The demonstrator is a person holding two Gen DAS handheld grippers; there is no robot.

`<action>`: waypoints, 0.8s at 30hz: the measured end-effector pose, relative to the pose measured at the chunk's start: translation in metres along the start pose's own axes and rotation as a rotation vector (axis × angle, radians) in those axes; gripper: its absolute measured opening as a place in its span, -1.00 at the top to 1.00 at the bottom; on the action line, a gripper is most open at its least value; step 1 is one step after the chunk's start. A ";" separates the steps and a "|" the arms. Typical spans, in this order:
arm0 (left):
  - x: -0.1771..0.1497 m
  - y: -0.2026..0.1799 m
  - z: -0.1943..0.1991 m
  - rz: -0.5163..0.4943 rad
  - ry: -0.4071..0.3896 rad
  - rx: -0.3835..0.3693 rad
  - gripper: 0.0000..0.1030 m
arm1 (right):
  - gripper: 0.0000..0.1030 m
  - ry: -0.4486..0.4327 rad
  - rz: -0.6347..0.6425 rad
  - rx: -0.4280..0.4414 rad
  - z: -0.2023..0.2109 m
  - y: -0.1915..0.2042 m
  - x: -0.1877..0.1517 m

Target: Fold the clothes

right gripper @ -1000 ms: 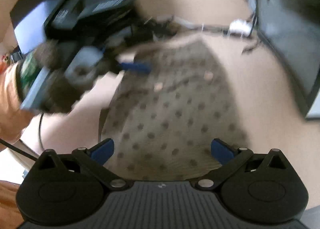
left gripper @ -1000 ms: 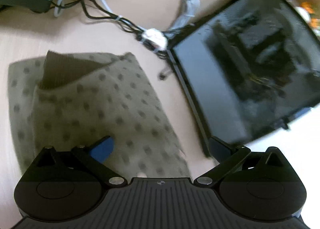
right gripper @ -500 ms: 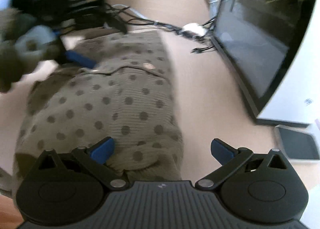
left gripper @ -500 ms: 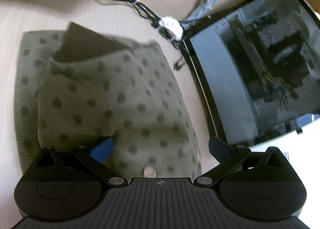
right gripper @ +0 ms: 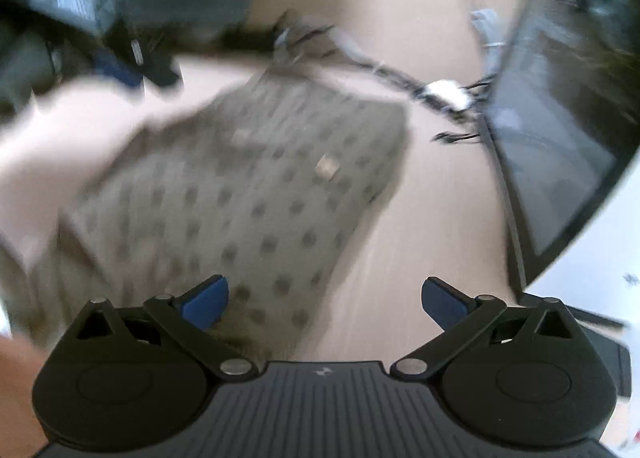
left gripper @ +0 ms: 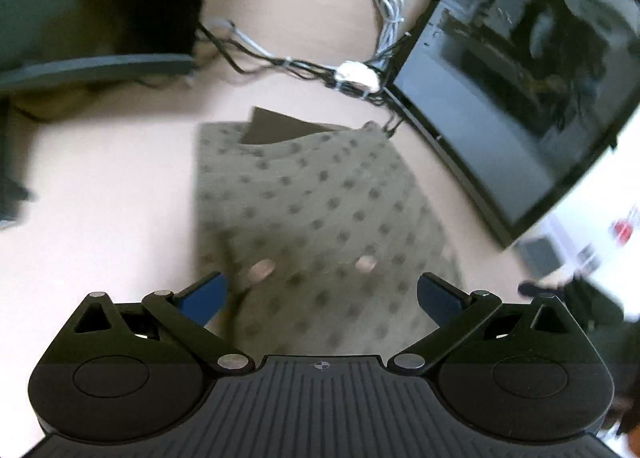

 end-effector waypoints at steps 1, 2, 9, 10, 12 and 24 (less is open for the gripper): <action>-0.006 0.000 0.010 -0.013 -0.012 0.028 -1.00 | -0.99 -0.010 0.022 0.008 0.004 0.000 0.000; -0.013 0.002 0.020 -0.015 -0.026 0.054 -1.00 | -0.99 -0.019 0.044 0.015 0.008 -0.001 0.001; -0.045 0.005 0.048 0.132 -0.064 0.045 -1.00 | -0.75 -0.086 -0.069 0.131 0.019 -0.026 0.042; -0.046 0.001 0.047 0.140 -0.068 0.023 -1.00 | -0.66 -0.097 -0.096 0.144 0.015 -0.028 0.052; -0.047 -0.009 0.044 0.141 -0.069 -0.012 -1.00 | -0.34 -0.117 -0.142 0.174 0.004 -0.025 0.074; -0.008 -0.012 0.008 0.082 -0.067 -0.164 -1.00 | -0.24 -0.022 -0.347 0.194 -0.064 -0.037 0.104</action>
Point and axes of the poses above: each gripper's, at about its wrist camera, not at the fingertips, and z roughly against the way its jaws point, y to its left, x to its top, the point moved 3 cm from there along -z, roughly the way its jaws point, and after that the axes turned 3 degrees about -x, right-handed, at the moved point
